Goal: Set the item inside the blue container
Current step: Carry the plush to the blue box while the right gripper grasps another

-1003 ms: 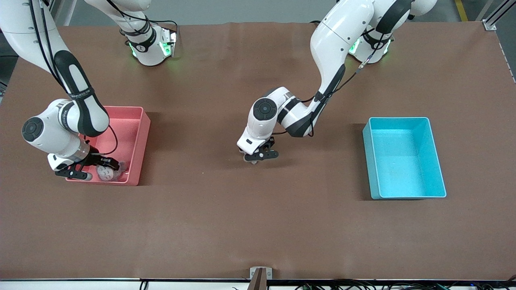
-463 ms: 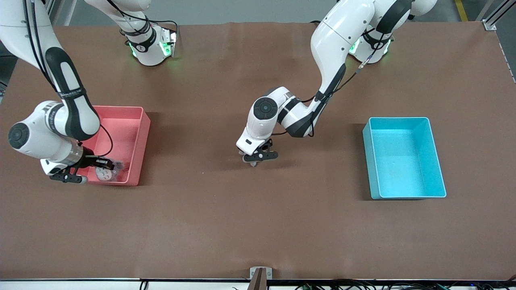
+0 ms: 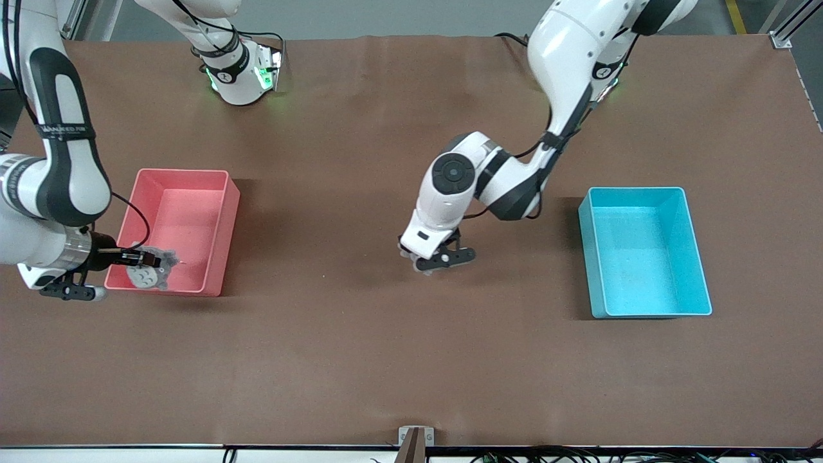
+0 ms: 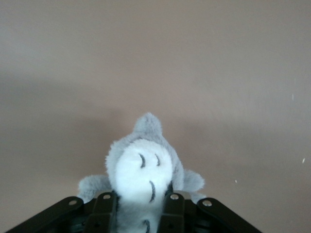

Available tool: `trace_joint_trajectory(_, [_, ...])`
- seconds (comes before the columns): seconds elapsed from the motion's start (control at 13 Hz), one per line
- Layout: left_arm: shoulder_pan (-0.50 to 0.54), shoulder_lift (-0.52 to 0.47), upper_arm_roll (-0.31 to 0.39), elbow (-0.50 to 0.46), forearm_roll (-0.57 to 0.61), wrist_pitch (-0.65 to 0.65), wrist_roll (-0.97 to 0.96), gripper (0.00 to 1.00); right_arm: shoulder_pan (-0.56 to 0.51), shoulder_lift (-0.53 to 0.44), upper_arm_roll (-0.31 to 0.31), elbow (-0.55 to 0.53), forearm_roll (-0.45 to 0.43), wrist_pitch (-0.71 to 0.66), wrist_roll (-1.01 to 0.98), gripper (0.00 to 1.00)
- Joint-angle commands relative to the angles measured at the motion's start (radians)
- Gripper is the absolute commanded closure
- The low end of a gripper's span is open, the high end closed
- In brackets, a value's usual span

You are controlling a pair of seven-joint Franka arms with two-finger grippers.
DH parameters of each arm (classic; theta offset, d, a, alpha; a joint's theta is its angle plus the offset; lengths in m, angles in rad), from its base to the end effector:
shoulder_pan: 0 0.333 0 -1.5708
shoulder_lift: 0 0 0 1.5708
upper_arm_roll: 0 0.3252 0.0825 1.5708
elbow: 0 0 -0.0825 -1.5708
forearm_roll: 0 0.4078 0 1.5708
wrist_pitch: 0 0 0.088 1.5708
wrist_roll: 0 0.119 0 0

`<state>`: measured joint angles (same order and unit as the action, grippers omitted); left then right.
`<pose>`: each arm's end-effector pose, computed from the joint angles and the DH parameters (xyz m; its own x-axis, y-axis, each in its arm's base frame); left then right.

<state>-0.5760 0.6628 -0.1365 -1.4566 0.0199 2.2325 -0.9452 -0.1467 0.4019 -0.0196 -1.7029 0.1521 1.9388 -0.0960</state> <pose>0.5852 -0.4805 0.2915 0.9673 0.2532 0.0149 0.2490 -0.9591 0.1346 0.6567 -0.0970 0.3323 0.9801 -0.1231 -0.1558 -0.1451 -0.9797 -0.1384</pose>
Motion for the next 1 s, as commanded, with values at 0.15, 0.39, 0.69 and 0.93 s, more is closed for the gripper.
trace_joint_trajectory(0.15, [0.183,-0.288,-0.009,-0.263,0.008,-0.129,0.239,0.87,0.146,0.0,0.003,0.161,-0.006,-0.187,0.322,1.0])
trace_joint_trajectory(0.39, [0.391,-0.417,-0.035,-0.442,-0.001,-0.131,0.498,0.86,0.301,0.003,0.004,0.161,0.0,-0.173,0.609,0.99])
trace_joint_trajectory(0.69, [0.594,-0.445,-0.038,-0.533,0.0,-0.131,0.794,0.86,0.531,0.032,0.001,0.157,-0.008,-0.025,0.973,0.99])
trace_joint_trajectory(0.93, [0.68,-0.405,-0.035,-0.541,0.015,-0.129,0.916,0.85,0.656,0.115,0.001,0.158,-0.013,0.121,1.175,0.99])
